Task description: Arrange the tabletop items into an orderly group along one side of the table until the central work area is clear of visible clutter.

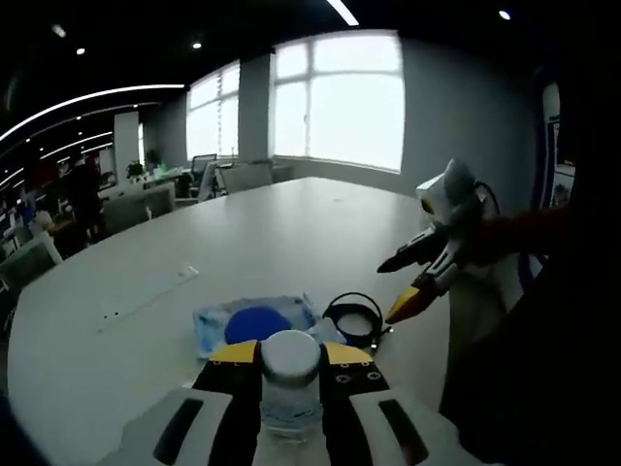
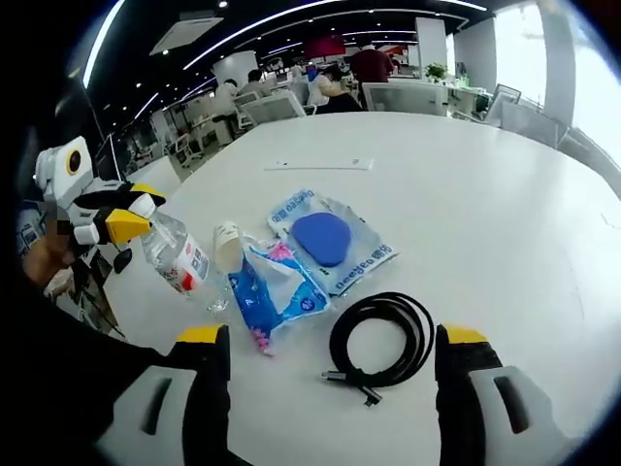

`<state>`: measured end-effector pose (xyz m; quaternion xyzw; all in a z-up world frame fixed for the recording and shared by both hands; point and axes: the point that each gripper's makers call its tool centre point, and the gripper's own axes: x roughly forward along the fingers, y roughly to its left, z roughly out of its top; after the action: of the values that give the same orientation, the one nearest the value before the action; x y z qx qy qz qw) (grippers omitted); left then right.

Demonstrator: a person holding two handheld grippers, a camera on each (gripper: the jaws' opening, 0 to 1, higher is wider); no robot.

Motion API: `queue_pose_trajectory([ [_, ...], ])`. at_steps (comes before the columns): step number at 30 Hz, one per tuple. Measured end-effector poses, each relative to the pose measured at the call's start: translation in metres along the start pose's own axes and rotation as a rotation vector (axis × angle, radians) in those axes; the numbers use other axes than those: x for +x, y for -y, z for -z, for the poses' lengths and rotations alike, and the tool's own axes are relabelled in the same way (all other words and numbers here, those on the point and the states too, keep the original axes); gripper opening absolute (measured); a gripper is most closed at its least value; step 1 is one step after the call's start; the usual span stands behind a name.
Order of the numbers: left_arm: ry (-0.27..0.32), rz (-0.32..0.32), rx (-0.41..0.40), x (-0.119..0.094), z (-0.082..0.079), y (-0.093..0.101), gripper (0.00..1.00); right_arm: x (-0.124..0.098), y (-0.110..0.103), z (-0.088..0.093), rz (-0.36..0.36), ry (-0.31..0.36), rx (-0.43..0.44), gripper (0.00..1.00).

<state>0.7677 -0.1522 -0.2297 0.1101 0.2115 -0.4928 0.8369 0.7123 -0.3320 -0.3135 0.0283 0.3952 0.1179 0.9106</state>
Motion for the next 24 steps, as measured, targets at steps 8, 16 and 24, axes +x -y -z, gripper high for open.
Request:
queue_pose_trajectory([
  [8,0.010,0.051,0.039,-0.014,-0.022,-0.021,0.19,0.004,0.002,-0.009,-0.003,0.021,-0.004,0.83],
  [16,0.010,0.109,0.045,-0.033,-0.035,-0.046,0.19,0.006,0.008,-0.010,0.004,0.025,-0.002,0.83],
  [24,0.003,0.122,0.062,-0.048,-0.047,-0.068,0.19,0.007,0.005,-0.011,0.006,0.027,0.000,0.83],
])
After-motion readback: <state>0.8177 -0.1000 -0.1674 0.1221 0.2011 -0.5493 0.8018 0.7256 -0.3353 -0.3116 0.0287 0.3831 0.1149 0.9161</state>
